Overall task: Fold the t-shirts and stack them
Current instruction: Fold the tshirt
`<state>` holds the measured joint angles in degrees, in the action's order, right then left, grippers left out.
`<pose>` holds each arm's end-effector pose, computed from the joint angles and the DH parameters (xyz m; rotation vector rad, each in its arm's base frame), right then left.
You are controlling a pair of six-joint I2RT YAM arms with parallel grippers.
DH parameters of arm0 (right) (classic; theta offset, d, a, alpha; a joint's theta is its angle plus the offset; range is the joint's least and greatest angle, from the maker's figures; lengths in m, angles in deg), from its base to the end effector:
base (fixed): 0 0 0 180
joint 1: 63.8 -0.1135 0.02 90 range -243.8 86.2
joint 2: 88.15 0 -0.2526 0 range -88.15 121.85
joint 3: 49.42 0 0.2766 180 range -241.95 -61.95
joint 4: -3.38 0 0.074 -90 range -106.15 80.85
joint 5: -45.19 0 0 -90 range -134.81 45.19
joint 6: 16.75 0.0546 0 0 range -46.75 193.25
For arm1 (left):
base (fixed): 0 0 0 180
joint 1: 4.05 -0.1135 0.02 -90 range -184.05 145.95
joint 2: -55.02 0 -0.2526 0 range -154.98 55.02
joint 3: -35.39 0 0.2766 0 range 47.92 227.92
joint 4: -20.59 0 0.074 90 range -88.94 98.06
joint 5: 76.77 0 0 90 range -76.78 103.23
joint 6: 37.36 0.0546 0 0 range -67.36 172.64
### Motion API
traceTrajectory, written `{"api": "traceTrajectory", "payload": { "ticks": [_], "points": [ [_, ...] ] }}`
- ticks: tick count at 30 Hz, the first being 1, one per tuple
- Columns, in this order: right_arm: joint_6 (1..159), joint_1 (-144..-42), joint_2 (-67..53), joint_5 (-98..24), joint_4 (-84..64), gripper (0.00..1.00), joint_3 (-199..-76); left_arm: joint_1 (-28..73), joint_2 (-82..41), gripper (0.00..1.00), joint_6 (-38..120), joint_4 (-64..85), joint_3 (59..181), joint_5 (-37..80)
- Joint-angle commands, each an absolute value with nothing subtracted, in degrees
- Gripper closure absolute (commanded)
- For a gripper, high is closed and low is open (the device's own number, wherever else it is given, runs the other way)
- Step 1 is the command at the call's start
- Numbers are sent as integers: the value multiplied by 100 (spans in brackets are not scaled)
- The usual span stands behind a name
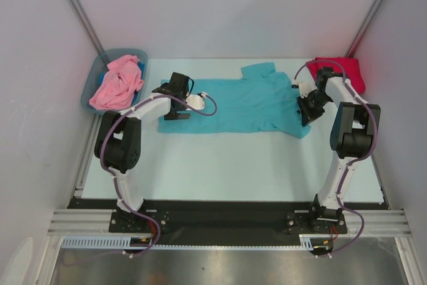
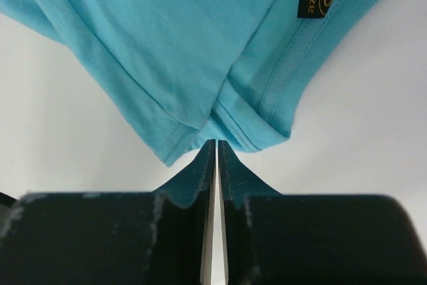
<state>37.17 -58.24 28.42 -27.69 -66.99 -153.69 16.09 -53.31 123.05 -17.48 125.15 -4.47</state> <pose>0.4189 -0.0246 0.1553 -0.7895 2.7877 0.3417 0.4103 -0.1328 0.1599 1.7986 1.9557 0.7119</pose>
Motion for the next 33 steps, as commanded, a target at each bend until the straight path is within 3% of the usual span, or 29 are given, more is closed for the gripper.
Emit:
{"api": "traceTrajectory", "payload": {
  "ticks": [1, 10, 33],
  "points": [
    [3475, -5791, 2444, -3022, -7014, 87, -15616, 1634, -5343, 0, 12331, -1839, 12562, -137],
    [3097, -5949, 2390, -3119, -7744, 76, -15740, 1634, -5370, 0, 12506, -2138, 12255, 22],
    [3448, -5905, 3146, -2943, -7173, 77, -15669, 1634, -5756, 0, 12498, -1989, 12175, -48]
  ]
}}
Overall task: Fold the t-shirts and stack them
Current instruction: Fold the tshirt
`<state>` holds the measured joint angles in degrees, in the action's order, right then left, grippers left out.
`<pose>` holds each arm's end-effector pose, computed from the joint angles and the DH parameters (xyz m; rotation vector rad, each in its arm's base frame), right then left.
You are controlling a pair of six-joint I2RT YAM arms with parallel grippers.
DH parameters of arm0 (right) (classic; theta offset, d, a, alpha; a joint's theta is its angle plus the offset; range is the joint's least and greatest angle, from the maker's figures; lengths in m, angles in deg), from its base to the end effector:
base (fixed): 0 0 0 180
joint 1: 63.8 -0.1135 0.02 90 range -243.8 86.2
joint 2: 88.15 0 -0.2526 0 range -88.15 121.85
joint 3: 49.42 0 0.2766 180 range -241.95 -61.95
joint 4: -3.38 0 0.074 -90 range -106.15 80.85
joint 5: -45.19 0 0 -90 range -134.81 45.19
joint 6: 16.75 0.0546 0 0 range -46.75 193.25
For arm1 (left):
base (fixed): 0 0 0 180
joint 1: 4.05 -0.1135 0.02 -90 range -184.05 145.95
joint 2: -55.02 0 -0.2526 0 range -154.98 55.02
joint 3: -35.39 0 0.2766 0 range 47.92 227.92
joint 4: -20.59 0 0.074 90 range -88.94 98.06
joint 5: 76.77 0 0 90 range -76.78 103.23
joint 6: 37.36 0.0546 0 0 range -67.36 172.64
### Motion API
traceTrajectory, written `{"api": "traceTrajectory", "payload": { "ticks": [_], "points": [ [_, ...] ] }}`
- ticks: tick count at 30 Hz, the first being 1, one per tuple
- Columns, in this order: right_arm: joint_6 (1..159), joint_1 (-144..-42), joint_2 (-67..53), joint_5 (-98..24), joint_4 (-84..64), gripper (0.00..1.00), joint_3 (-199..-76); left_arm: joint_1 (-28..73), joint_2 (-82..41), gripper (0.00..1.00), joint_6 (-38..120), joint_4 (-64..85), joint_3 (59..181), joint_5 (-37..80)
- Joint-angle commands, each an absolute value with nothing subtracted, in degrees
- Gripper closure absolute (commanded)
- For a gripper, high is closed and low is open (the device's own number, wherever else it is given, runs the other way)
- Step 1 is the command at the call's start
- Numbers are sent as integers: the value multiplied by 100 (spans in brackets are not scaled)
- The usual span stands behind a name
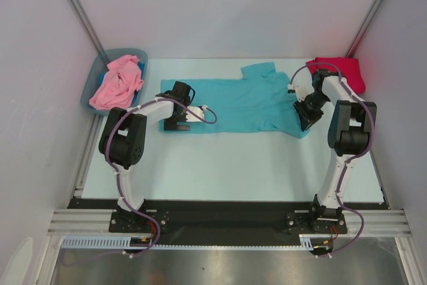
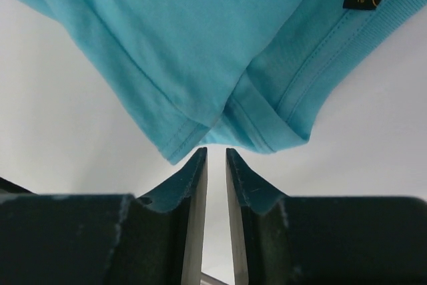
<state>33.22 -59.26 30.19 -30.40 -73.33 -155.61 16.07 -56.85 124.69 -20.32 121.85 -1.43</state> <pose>0.4126 -0.0191 0.1508 -0.9207 2.8646 0.3406 0.3943 -0.1297 0.1131 1.9809 2.0130 0.5856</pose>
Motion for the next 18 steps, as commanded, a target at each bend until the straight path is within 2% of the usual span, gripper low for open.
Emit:
{"api": "traceTrajectory", "payload": {
  "ticks": [1, 10, 18],
  "points": [
    [3483, -5905, 3242, -2900, -7173, 78, -15704, 1634, -5774, 0, 12506, -1989, 12184, -57],
    [3695, -5853, 3621, -2847, -6962, 94, -15933, 1634, -5809, 0, 12629, -1796, 12123, -110],
    [3642, -5660, 3718, -2978, -6935, 95, -15959, 1572, -5792, 0, 13156, -1506, 11754, -268]
  ]
}}
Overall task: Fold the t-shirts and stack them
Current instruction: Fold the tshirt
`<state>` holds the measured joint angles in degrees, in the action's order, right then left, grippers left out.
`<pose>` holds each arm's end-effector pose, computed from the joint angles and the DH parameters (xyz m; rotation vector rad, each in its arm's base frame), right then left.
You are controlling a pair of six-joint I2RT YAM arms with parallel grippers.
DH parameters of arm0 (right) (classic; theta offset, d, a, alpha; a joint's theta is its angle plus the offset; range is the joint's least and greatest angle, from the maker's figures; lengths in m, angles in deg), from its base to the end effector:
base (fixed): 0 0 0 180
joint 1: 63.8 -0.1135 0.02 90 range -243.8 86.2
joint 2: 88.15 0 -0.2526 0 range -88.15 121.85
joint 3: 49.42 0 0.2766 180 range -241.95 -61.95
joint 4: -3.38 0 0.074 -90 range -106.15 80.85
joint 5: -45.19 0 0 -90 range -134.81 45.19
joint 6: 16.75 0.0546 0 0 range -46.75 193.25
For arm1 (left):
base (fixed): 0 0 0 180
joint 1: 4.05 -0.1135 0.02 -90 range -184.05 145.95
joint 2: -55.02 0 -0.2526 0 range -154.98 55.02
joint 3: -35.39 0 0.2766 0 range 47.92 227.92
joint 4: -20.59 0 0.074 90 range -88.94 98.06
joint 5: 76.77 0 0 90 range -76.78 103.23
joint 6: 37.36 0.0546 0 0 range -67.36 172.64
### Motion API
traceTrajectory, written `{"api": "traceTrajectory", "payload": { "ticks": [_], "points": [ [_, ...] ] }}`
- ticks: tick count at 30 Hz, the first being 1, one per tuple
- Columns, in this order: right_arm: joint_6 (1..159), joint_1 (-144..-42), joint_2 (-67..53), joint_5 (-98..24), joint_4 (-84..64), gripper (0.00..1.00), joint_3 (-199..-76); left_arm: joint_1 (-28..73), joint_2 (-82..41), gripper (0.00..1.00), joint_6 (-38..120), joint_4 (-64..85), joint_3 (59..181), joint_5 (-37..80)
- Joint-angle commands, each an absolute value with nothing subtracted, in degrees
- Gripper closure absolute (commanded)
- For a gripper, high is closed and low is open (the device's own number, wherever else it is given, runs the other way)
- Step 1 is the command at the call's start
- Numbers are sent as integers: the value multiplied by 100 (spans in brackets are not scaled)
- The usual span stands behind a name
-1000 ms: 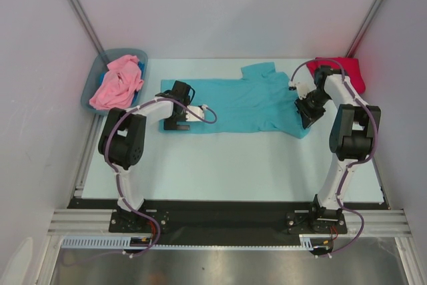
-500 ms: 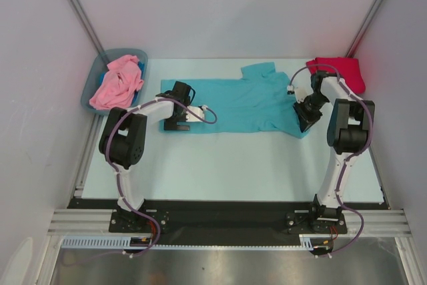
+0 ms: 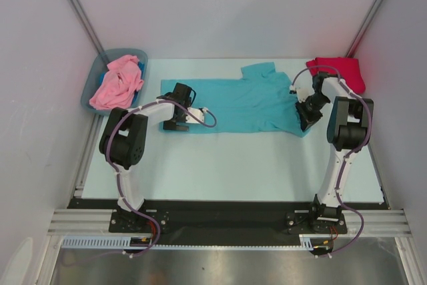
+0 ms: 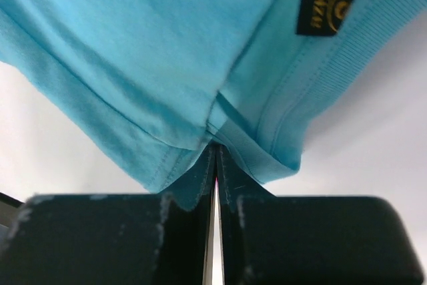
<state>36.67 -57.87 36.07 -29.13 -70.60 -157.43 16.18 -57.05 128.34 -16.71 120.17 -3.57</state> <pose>0.4265 -0.0295 0.1186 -0.7977 2.9135 0.3895 0.3948 -0.1287 0.1067 2.0244 1.9510 0.6621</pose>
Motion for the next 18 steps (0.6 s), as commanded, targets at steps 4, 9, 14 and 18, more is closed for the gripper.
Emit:
{"api": "traceTrajectory", "payload": {
  "ticks": [4, 9, 14, 18],
  "points": [
    [3554, -5458, 3753, -3118, -6979, 94, -16038, 1485, -5835, 0, 13359, -1479, 11744, -295],
    [3466, -5361, 3797, -3189, -7111, 94, -16196, 1432, -5862, 0, 13482, -1462, 11744, -339],
    [3466, -5352, 3832, -3189, -7146, 94, -16267, 1423, -5871, 1, 13473, -1453, 11779, -347],
    [3484, -5387, 3850, -3137, -7199, 91, -16346, 1423, -5853, 0, 13482, -1453, 11832, -374]
  ]
}}
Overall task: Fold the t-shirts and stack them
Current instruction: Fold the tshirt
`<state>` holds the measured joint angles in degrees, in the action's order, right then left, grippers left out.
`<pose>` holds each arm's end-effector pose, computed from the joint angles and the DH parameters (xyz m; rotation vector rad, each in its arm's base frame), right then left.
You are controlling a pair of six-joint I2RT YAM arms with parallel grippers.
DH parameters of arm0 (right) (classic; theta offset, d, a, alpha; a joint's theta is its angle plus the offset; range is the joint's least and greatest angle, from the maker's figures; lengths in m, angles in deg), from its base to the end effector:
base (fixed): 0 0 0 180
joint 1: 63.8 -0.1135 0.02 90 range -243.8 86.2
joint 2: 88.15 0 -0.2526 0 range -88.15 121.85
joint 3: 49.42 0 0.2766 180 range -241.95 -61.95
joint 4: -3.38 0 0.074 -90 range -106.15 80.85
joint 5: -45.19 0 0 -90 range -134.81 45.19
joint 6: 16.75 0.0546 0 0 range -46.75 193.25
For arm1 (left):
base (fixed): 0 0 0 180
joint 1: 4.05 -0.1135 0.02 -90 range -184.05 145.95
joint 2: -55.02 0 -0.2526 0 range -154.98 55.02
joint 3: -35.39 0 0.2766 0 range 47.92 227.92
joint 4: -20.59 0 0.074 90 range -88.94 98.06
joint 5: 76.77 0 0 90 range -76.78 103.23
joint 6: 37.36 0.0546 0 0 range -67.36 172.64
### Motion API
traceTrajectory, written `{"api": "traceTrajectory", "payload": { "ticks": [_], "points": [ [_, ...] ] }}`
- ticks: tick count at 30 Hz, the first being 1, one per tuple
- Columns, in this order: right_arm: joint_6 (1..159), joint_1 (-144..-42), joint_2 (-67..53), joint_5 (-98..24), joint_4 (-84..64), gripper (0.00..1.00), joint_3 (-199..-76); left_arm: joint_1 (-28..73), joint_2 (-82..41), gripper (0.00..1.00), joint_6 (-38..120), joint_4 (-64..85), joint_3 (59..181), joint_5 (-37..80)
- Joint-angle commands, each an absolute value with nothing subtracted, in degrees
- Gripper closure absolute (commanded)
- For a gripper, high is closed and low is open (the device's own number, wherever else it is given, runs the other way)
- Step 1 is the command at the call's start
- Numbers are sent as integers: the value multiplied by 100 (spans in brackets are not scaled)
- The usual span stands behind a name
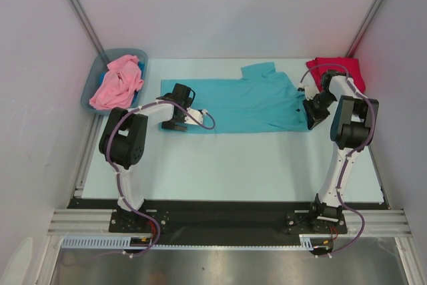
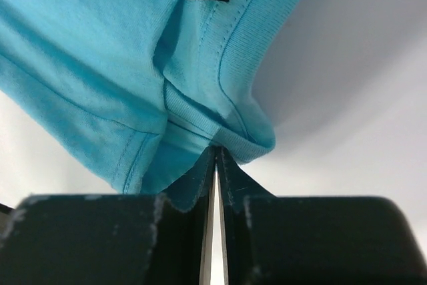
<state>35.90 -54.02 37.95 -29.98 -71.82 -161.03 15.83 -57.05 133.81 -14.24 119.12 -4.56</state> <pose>0.4333 -0.0605 0.1216 -0.7188 2.9254 0.3561 0.3962 -0.1255 0.1039 2.1004 1.8656 0.7193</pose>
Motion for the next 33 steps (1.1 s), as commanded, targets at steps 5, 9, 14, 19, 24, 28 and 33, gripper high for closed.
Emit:
{"api": "traceTrajectory", "payload": {
  "ticks": [5, 9, 14, 19, 24, 28, 33],
  "points": [
    [3492, -5413, 3832, -3154, -7225, 87, -16425, 1423, -5844, 0, 13500, -1453, 11885, -383],
    [3519, -5413, 3815, -3119, -7304, 85, -16653, 1441, -5871, 0, 13430, -1453, 11964, -391],
    [3554, -5439, 3823, -2970, -7647, 84, -17285, 1458, -5871, 0, 13421, -1462, 11982, -426],
    [3651, -5475, 3928, -2697, -7876, 78, -18156, 1511, -5853, 0, 13350, -1470, 12008, -435],
    [3861, -5554, 4543, -2390, -7867, 74, -18666, 1572, -5932, 0, 13236, -1479, 12122, -540],
    [4037, -5641, 4965, -2117, -7858, 71, -19035, 1607, -5915, 0, 13210, -1505, 12228, -593],
    [4117, -5721, 5220, -1836, -7674, 70, -19211, 1616, -5941, 0, 13131, -1497, 12359, -655]
  ]
}}
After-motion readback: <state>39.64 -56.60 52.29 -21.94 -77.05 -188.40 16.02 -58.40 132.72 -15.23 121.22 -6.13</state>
